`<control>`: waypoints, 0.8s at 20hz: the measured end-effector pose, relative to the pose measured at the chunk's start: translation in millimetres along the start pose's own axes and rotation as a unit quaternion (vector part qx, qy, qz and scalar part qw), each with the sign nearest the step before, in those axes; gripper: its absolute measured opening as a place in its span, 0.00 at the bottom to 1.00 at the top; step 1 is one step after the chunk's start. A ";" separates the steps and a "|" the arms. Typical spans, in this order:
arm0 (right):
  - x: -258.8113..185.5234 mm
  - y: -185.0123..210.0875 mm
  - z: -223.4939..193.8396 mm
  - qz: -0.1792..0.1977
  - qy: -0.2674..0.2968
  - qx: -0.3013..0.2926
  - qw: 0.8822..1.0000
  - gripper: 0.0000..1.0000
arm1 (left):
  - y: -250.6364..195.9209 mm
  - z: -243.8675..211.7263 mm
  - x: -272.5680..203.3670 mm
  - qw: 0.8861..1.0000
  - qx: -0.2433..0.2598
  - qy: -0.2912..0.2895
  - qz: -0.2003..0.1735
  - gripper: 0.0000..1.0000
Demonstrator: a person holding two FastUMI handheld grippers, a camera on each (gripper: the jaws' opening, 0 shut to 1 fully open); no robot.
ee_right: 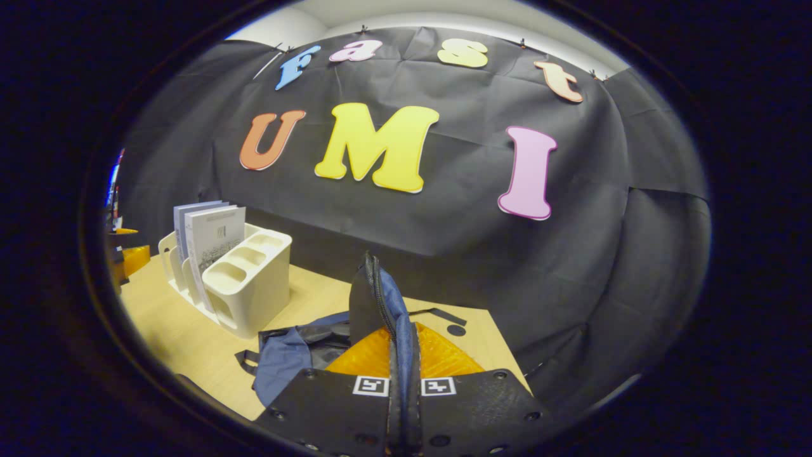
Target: Open the schoolbag, grab two books from the bookshelf and put them into the schoolbag.
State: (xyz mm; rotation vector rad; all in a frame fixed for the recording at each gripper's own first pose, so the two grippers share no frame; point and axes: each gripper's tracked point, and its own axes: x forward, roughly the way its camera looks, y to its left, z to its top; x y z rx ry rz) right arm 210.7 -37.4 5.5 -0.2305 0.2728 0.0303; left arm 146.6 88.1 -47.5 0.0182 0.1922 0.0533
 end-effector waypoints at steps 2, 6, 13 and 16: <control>2.6 -17.0 8.1 -0.004 -0.005 -0.001 1.000 0.04 | -4.9 12.3 19.0 1.000 -0.013 0.002 -0.003 0.98; 7.9 -43.7 16.7 -0.002 -0.008 0.020 1.000 0.04 | -6.0 34.6 52.8 1.000 -0.022 0.009 0.003 0.98; 6.4 -59.9 3.7 0.006 -0.020 0.047 0.999 0.04 | 9.9 80.3 110.3 1.000 -0.019 0.009 0.014 0.98; 2.2 -63.6 -1.6 0.010 -0.028 0.048 0.998 0.04 | 8.5 87.1 138.5 0.999 -0.024 0.044 0.003 0.97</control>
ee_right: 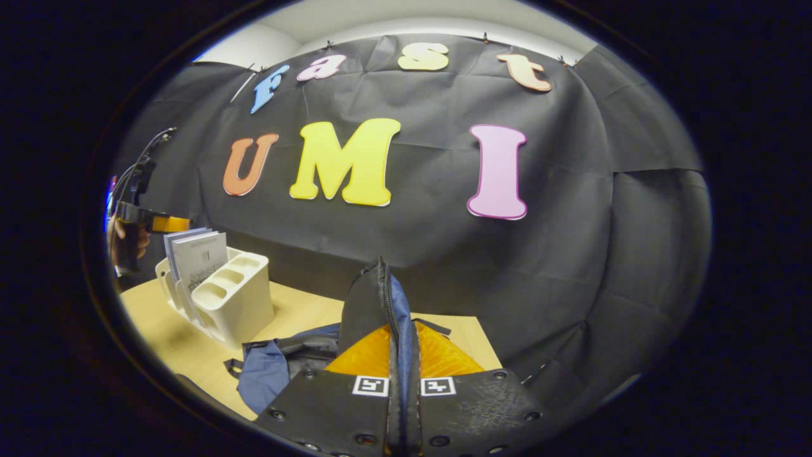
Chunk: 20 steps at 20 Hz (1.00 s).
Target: Open the schoolbag, grab two books from the bookshelf and put them into the schoolbag.
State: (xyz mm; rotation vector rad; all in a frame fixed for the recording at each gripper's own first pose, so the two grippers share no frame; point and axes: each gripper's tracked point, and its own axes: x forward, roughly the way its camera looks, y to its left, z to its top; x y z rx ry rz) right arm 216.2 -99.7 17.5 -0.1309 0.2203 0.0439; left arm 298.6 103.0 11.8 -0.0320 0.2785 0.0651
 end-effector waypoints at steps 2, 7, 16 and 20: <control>-2.6 -1.0 0.5 0.005 -0.010 0.005 1.000 0.04 | -7.2 9.1 16.5 1.000 0.008 0.016 -0.013 0.97; -6.9 -4.1 -5.5 0.011 -0.013 0.011 1.000 0.04 | -17.8 4.0 50.6 0.995 0.054 0.077 -0.017 0.97; -13.7 -10.8 -11.0 0.025 -0.022 0.023 0.999 0.04 | -4.2 -40.6 80.2 0.980 0.086 0.176 0.025 0.93; -16.8 -5.2 -12.9 0.032 -0.026 0.010 0.999 0.04 | -3.4 -64.6 83.2 0.963 0.070 0.259 0.033 0.78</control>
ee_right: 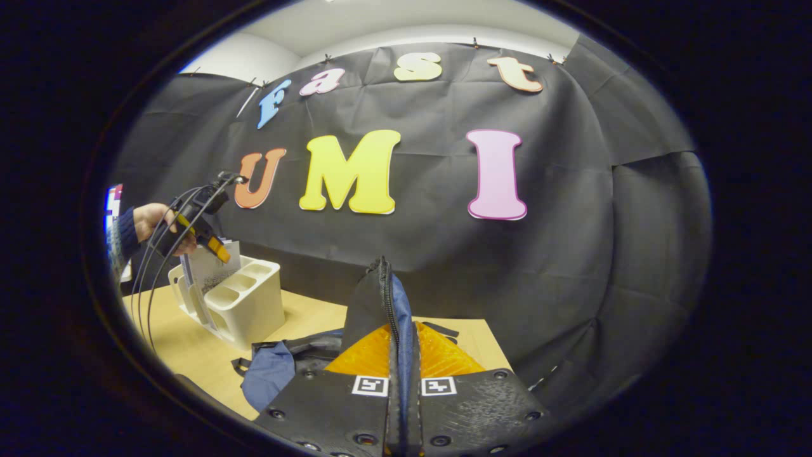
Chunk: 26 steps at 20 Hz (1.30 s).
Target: Open the schoolbag, grab two books from the bookshelf and put them into the schoolbag.
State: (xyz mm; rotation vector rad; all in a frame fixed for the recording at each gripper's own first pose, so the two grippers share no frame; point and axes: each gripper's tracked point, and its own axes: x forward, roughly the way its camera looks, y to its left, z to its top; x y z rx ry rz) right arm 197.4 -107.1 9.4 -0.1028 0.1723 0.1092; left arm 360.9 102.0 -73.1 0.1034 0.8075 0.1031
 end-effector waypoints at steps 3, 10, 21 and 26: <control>-4.4 3.4 -3.2 0.005 -0.001 -0.016 1.000 0.05 | -2.5 -0.4 7.7 0.999 0.016 0.039 -0.012 0.60; -10.2 7.8 -3.9 0.004 -0.006 -0.034 0.999 0.05 | -16.3 -12.1 7.1 0.994 0.041 0.085 -0.047 0.49; -4.3 8.0 -17.7 -0.003 0.014 -0.039 0.999 0.04 | -0.6 -33.0 -58.2 0.996 0.003 0.057 -0.073 0.46; 6.5 16.8 -13.1 0.000 0.025 -0.029 0.999 0.04 | 2.3 -63.7 -90.0 0.988 -0.079 0.064 -0.117 0.46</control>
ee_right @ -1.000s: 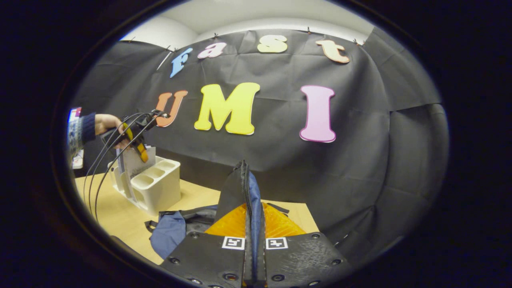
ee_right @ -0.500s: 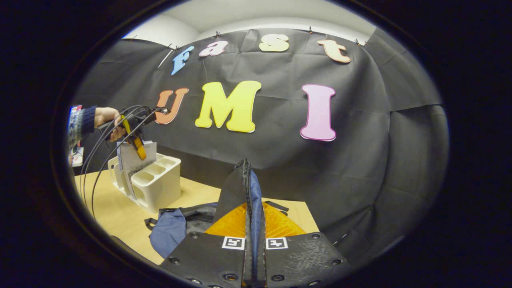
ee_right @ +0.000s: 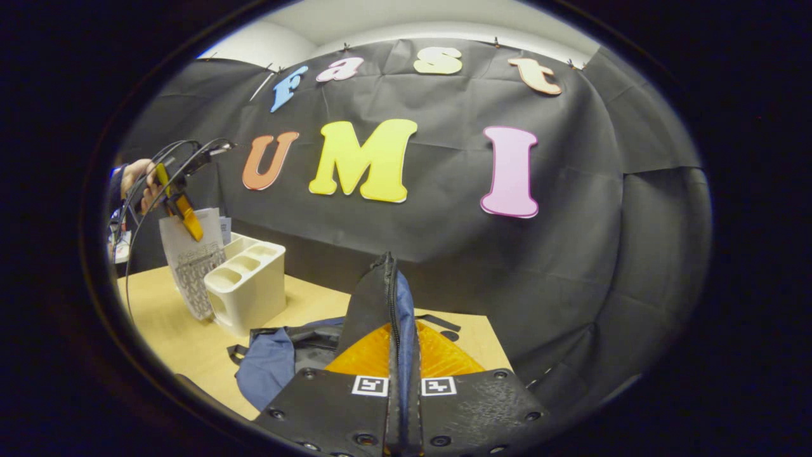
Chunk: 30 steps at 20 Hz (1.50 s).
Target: Open the schoolbag, grab two books from the bookshelf and put them into the schoolbag.
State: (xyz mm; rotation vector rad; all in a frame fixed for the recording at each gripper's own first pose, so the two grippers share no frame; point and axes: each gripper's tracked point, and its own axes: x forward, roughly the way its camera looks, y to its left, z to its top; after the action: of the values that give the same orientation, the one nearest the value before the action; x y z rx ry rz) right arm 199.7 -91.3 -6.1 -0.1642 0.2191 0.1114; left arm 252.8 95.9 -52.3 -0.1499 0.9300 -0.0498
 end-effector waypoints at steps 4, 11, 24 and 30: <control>5.5 1.8 -3.1 -0.002 0.005 -0.002 1.000 0.05 | 10.0 -20.9 -28.0 0.999 -0.032 -0.017 -0.027 0.46; 6.3 -0.4 -17.2 -0.026 0.026 0.050 0.998 0.07 | 35.1 -80.2 -59.6 0.988 -0.122 -0.043 -0.081 0.46; 1.5 18.3 -5.3 -0.029 0.026 0.021 0.999 0.04 | -51.0 -146.6 -79.4 0.936 -0.221 -0.065 -0.265 0.46; -0.5 19.4 2.6 -0.031 0.024 0.003 0.999 0.04 | -141.4 -148.8 -49.0 0.907 -0.223 -0.022 -0.357 0.46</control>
State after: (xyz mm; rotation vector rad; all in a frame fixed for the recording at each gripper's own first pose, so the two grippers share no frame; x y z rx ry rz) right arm 197.3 -71.9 -6.4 -0.1667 0.2613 0.0459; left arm 107.4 -54.6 -79.6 -0.9135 0.7873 -0.5122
